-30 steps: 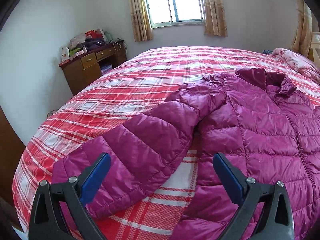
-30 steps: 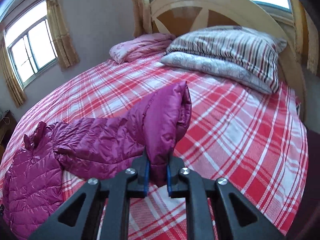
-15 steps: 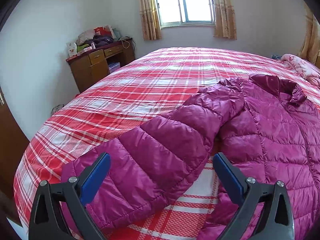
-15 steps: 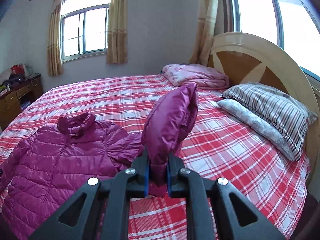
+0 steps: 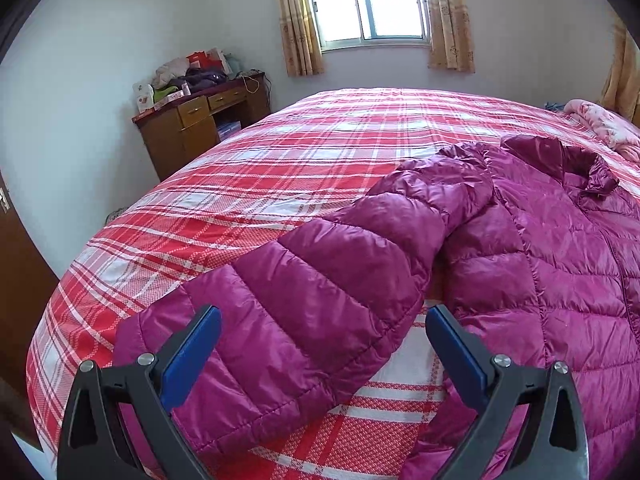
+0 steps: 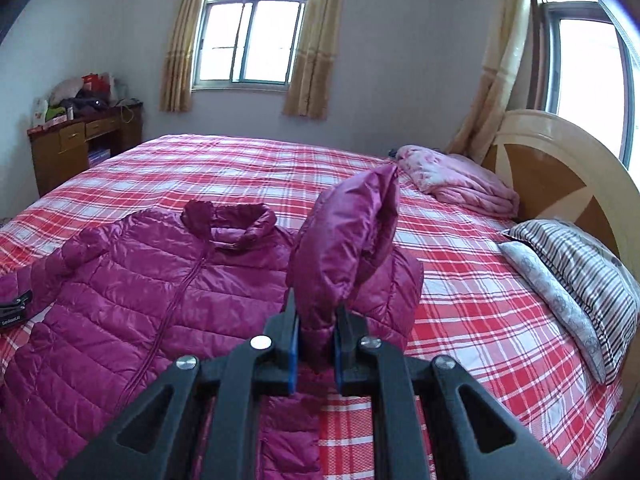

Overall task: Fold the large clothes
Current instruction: 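Lift the sleeve with the right tool and lay it across the jacket body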

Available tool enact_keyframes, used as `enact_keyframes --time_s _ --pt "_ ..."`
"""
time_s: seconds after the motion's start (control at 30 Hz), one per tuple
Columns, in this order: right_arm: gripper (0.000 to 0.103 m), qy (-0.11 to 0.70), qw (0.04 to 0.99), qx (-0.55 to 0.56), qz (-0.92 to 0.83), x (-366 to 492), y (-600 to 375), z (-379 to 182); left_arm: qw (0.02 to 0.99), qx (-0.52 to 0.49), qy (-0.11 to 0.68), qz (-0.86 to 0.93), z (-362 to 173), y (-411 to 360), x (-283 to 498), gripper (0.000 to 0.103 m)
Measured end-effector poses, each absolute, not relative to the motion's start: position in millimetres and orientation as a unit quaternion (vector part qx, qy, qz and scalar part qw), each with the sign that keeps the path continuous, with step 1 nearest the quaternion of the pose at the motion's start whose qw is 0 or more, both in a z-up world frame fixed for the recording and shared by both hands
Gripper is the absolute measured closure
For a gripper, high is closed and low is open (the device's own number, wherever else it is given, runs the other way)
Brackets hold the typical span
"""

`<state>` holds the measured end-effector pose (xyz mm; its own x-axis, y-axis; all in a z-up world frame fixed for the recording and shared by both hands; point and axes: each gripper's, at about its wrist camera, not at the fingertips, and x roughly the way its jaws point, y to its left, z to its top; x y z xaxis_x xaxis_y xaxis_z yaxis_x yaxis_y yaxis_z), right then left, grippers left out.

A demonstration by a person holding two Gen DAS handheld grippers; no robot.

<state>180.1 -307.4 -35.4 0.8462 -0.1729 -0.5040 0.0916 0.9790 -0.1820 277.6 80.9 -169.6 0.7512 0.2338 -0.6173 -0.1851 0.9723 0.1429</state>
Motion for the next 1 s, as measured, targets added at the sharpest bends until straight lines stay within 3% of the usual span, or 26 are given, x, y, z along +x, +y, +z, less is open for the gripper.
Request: enact_keyframes --time_s 0.4,1.0 --pt "0.088 0.29 0.943 -0.162 0.001 200 -234 -63 0.933 0.043 0.34 0.107 -173 79 277 0.001" --pt "0.088 0.339 0.922 -0.179 0.049 218 -186 -132 0.929 0.059 0.348 0.111 -180 81 281 0.001"
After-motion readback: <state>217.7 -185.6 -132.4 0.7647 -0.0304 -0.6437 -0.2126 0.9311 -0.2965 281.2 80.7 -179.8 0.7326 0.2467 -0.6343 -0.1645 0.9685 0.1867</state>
